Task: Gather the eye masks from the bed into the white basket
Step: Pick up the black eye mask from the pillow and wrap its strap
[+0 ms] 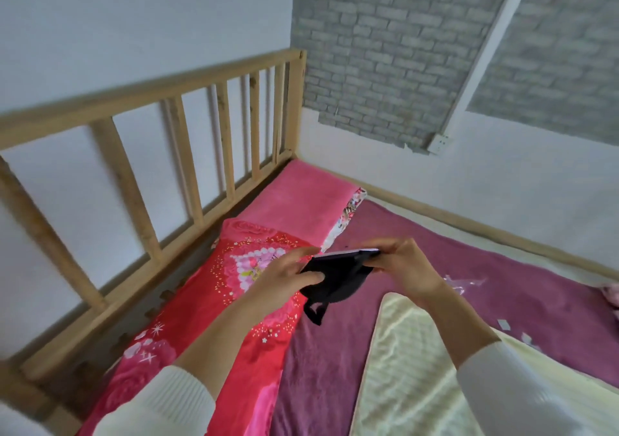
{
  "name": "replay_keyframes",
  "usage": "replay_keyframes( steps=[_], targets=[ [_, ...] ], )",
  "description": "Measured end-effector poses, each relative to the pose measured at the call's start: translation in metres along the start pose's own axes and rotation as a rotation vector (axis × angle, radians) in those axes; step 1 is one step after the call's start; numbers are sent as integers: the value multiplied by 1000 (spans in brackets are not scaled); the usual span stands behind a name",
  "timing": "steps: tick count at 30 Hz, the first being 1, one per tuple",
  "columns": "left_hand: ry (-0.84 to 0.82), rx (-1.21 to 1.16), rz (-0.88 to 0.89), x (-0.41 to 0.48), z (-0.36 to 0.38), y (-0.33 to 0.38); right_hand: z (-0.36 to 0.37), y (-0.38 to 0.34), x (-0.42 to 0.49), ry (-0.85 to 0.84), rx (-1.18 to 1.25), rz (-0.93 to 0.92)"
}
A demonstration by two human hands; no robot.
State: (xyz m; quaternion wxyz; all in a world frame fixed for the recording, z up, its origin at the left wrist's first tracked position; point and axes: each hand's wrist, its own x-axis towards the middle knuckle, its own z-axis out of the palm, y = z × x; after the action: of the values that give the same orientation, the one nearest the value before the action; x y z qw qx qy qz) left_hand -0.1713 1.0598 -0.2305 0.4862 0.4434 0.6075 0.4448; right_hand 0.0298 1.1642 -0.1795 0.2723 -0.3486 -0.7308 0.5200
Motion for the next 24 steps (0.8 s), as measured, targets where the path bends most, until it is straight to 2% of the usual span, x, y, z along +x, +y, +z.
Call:
replay_keyframes(
  steps=[2,4,9,11,13,15,17,20,22,24],
  targets=[
    [29,80,55,-16,16,12,-3,-5,-22,-14,-14,-57],
    [72,28,45,-32,31,19,-4,-5,-45,-14,-13,-124],
    [-36,-414,-167,-61,69,20,-15,8,-107,-31,-15,-165],
    [-86,-378,-179,-70,88,20,-22,15,-130,-32,-41,-105],
    [-94,-235,-135,-76,110,22,-27,20,-149,16,-69,-77],
    [-31,-220,-99,-78,130,28,-35,28,-165,155,-48,-18],
    [18,-277,-62,-79,145,37,-44,34,-183,267,111,105],
    [58,-348,-13,-78,165,51,-55,40,-208,202,348,205],
    [75,-357,-3,-77,179,59,-57,41,-219,127,318,169],
    [83,-335,-15,-78,190,63,-59,41,-224,158,183,102]
  ],
)
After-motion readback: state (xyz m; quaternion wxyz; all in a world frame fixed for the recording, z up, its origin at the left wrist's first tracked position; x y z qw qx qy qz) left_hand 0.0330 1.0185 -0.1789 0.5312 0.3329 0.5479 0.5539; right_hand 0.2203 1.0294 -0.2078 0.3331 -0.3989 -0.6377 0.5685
